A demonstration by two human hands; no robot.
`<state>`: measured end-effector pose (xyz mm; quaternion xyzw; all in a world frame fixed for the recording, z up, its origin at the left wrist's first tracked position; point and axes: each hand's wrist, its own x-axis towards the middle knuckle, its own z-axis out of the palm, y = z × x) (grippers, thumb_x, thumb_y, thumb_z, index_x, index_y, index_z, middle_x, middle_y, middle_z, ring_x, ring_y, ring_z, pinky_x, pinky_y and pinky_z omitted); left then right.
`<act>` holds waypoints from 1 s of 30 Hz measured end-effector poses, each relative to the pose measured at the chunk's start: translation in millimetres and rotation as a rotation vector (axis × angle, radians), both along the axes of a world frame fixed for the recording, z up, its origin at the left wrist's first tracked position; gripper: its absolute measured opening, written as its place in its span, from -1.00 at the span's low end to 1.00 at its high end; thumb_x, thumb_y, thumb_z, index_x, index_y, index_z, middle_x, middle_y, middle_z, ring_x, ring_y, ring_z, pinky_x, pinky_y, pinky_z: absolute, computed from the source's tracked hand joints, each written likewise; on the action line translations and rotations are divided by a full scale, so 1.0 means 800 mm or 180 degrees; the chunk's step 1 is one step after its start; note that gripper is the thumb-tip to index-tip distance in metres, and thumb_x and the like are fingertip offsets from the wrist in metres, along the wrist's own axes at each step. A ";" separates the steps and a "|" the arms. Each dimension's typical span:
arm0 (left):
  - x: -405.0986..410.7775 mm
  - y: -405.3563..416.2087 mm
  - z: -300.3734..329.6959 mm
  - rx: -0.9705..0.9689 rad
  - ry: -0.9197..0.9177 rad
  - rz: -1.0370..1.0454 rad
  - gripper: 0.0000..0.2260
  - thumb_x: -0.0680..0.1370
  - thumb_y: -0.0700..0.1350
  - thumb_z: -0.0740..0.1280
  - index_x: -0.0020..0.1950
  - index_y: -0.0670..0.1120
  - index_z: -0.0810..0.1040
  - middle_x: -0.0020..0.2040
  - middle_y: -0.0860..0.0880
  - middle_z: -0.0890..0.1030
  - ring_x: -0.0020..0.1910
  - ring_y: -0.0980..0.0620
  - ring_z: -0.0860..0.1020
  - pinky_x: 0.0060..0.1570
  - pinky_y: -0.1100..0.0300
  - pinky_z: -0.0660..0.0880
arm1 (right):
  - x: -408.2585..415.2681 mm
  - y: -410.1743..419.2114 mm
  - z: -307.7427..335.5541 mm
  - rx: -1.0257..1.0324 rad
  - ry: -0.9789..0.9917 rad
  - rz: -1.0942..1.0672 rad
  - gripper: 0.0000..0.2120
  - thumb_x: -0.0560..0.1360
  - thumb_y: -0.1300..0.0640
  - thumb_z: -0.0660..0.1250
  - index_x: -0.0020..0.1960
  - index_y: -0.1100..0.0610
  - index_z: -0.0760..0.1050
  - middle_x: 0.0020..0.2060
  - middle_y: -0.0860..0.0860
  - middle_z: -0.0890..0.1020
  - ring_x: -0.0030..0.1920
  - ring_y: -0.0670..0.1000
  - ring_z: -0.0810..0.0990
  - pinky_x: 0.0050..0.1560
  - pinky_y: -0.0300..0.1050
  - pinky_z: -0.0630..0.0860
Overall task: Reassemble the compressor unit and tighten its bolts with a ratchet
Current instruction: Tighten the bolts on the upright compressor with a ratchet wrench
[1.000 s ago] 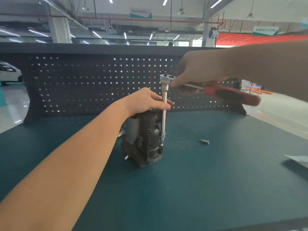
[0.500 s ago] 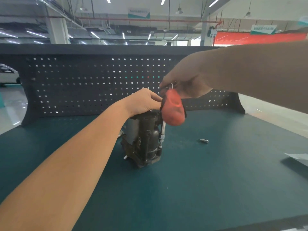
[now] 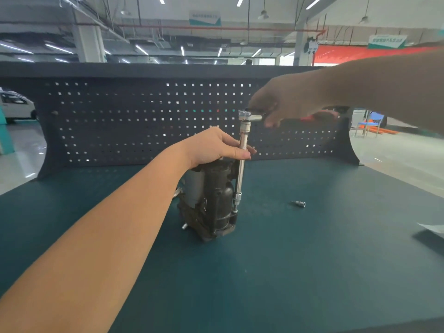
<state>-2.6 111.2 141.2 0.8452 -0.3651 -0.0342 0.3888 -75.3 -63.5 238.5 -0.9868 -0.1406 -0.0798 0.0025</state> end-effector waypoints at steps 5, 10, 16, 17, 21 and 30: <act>-0.002 0.001 0.000 -0.0087 0.0080 -0.0019 -0.93 0.47 0.02 0.48 -0.09 0.17 0.73 -0.17 0.25 0.69 -0.19 0.38 0.58 0.03 0.26 0.40 | 0.004 -0.001 -0.007 -0.0359 -0.0304 0.0057 -0.85 0.49 0.00 0.40 0.03 0.00 0.58 -0.30 -0.12 0.68 -0.43 -0.25 0.57 -0.43 -0.38 0.31; 0.006 0.000 0.000 -0.0104 0.0044 0.0161 -0.78 0.38 0.18 0.51 -0.04 0.15 0.73 -0.06 0.05 0.72 -0.06 0.21 0.58 0.14 0.23 0.48 | -0.011 0.004 -0.007 0.0859 0.0025 -0.0148 -0.68 0.46 -0.04 0.44 -0.38 0.12 0.55 -0.58 -0.09 0.59 -0.59 -0.18 0.53 -0.60 -0.41 0.34; 0.005 0.003 0.000 -0.0147 0.0084 0.0059 -0.97 0.43 0.07 0.49 -0.17 0.22 0.72 -0.20 0.21 0.70 -0.18 0.36 0.61 0.02 0.31 0.41 | -0.014 0.023 -0.019 0.2066 0.0443 -0.0190 -0.77 0.48 0.20 0.44 -0.28 0.21 0.44 -0.65 -0.03 0.52 -0.69 -0.11 0.44 -0.65 -0.40 0.30; 0.005 0.004 0.000 -0.0164 0.0095 0.0074 -0.95 0.44 0.06 0.49 -0.13 0.21 0.73 -0.14 0.19 0.71 -0.12 0.36 0.61 0.06 0.30 0.39 | -0.014 0.021 -0.018 0.1985 0.0372 -0.0169 -0.77 0.46 0.18 0.46 -0.24 0.21 0.44 -0.62 -0.03 0.54 -0.67 -0.11 0.46 -0.64 -0.39 0.32; 0.004 0.004 0.003 -0.0125 0.0110 0.0157 -0.93 0.46 0.04 0.48 -0.08 0.18 0.73 -0.12 0.19 0.71 -0.07 0.30 0.59 0.04 0.28 0.38 | -0.009 0.006 -0.011 0.1387 0.0305 -0.0075 -0.77 0.49 0.13 0.44 0.06 0.17 0.47 -0.52 -0.06 0.61 -0.58 -0.14 0.52 -0.54 -0.35 0.43; 0.009 0.004 0.001 -0.0126 0.0196 0.0213 -0.92 0.44 0.13 0.48 -0.09 0.22 0.72 -0.12 0.25 0.70 -0.13 0.40 0.57 0.07 0.25 0.38 | -0.002 -0.008 -0.018 0.1058 -0.0123 0.0033 -0.84 0.50 -0.01 0.40 -0.09 0.08 0.57 -0.43 -0.14 0.67 -0.47 -0.19 0.59 -0.44 -0.35 0.45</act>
